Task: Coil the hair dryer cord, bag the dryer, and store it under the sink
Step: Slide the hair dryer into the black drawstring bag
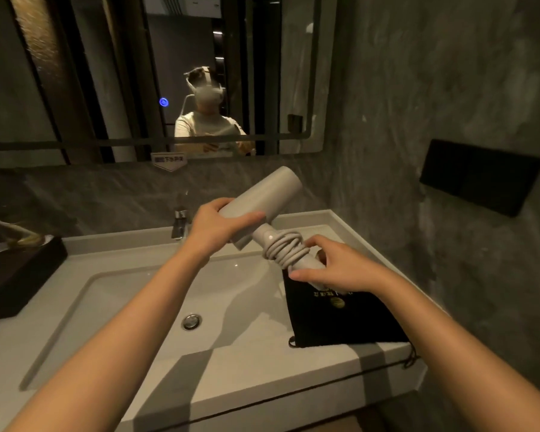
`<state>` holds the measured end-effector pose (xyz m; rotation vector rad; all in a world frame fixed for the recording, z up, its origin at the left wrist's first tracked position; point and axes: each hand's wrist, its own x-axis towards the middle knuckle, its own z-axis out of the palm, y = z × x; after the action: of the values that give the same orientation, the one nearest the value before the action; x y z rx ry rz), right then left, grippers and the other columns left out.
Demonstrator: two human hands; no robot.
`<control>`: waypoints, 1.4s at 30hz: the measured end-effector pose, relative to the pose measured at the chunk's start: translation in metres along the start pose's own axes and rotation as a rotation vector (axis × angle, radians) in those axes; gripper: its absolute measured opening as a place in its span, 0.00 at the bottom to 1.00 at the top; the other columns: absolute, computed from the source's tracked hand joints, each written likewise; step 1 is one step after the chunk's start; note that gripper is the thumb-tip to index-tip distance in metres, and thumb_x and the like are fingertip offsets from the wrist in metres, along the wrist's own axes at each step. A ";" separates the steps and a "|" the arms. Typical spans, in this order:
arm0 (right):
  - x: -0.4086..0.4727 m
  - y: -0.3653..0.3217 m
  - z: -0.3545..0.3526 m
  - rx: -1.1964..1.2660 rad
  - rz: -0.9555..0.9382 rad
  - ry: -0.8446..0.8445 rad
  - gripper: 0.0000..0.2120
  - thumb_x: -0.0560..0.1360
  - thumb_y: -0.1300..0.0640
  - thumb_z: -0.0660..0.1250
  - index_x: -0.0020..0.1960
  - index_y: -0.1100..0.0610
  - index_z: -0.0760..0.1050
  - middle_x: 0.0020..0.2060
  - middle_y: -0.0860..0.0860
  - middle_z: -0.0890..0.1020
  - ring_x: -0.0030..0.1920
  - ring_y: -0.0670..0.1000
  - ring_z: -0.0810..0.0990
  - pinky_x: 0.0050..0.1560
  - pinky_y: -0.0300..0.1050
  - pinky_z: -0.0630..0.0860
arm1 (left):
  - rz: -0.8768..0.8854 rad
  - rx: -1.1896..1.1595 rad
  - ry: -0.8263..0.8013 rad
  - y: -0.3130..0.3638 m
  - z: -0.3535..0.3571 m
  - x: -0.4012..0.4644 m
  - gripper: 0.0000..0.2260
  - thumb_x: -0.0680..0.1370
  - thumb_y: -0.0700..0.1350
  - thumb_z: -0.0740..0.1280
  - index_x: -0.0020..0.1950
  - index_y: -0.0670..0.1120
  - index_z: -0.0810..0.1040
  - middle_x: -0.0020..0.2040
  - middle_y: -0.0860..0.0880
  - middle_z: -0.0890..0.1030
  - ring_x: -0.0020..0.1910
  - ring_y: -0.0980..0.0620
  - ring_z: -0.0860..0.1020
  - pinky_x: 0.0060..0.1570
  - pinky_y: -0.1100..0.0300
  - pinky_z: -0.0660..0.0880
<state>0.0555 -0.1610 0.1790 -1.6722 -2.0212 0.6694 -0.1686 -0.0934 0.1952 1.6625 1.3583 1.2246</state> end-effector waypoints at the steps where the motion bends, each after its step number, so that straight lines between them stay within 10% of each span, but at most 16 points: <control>1: -0.004 0.001 0.003 0.064 0.016 0.011 0.30 0.64 0.35 0.72 0.61 0.46 0.68 0.48 0.46 0.81 0.46 0.46 0.82 0.51 0.49 0.81 | 0.042 0.004 -0.019 0.002 0.008 0.000 0.27 0.64 0.57 0.77 0.60 0.50 0.77 0.52 0.51 0.79 0.49 0.54 0.78 0.47 0.54 0.80; 13: -0.060 0.044 0.031 0.172 0.320 0.495 0.25 0.57 0.42 0.70 0.52 0.47 0.70 0.43 0.46 0.81 0.45 0.51 0.81 0.49 0.56 0.79 | 0.235 -0.045 -0.274 0.015 0.101 -0.009 0.31 0.65 0.60 0.75 0.64 0.51 0.73 0.57 0.53 0.76 0.54 0.54 0.77 0.53 0.57 0.77; 18: -0.081 0.078 0.031 0.326 0.406 0.557 0.22 0.60 0.48 0.73 0.51 0.46 0.71 0.43 0.46 0.81 0.46 0.50 0.81 0.47 0.49 0.79 | -0.120 -0.448 -0.244 -0.026 0.134 -0.019 0.25 0.81 0.60 0.52 0.71 0.45 0.66 0.62 0.45 0.75 0.55 0.49 0.78 0.54 0.51 0.77; 20: -0.088 0.090 0.032 0.397 0.412 0.590 0.20 0.63 0.54 0.74 0.53 0.48 0.72 0.42 0.46 0.81 0.43 0.48 0.81 0.42 0.42 0.77 | -0.073 -0.182 -0.212 -0.065 0.155 -0.030 0.19 0.81 0.54 0.57 0.65 0.43 0.72 0.59 0.42 0.78 0.51 0.48 0.79 0.49 0.56 0.74; 24: -0.103 0.114 0.037 0.462 0.436 0.577 0.18 0.65 0.57 0.74 0.52 0.49 0.73 0.41 0.48 0.81 0.39 0.47 0.79 0.38 0.40 0.77 | 0.240 0.429 -0.532 -0.126 0.194 -0.069 0.23 0.71 0.56 0.72 0.63 0.47 0.76 0.60 0.46 0.78 0.61 0.49 0.75 0.57 0.57 0.71; 28: -0.112 0.139 0.043 0.439 0.468 0.521 0.20 0.64 0.56 0.74 0.54 0.50 0.73 0.42 0.49 0.81 0.41 0.48 0.80 0.42 0.46 0.79 | 0.286 0.570 -0.552 -0.147 0.213 -0.079 0.28 0.70 0.58 0.72 0.67 0.51 0.73 0.66 0.46 0.74 0.66 0.47 0.69 0.61 0.52 0.69; 35: -0.113 0.162 0.048 0.462 0.466 0.448 0.22 0.66 0.54 0.75 0.57 0.51 0.72 0.45 0.45 0.80 0.44 0.44 0.79 0.40 0.33 0.74 | 0.303 0.525 -0.409 -0.159 0.216 -0.072 0.10 0.75 0.51 0.69 0.55 0.50 0.83 0.56 0.50 0.82 0.58 0.50 0.76 0.51 0.56 0.72; 42: -0.114 0.170 0.055 0.489 0.468 0.371 0.24 0.66 0.53 0.74 0.58 0.49 0.70 0.45 0.43 0.79 0.45 0.42 0.78 0.42 0.34 0.74 | -0.095 0.071 -0.443 -0.149 0.210 -0.054 0.07 0.73 0.45 0.72 0.49 0.45 0.85 0.49 0.48 0.84 0.51 0.53 0.80 0.55 0.61 0.74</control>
<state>0.1742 -0.2516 0.0289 -1.7985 -1.1059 0.8461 -0.0261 -0.0952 -0.0257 1.7647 1.1947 0.7036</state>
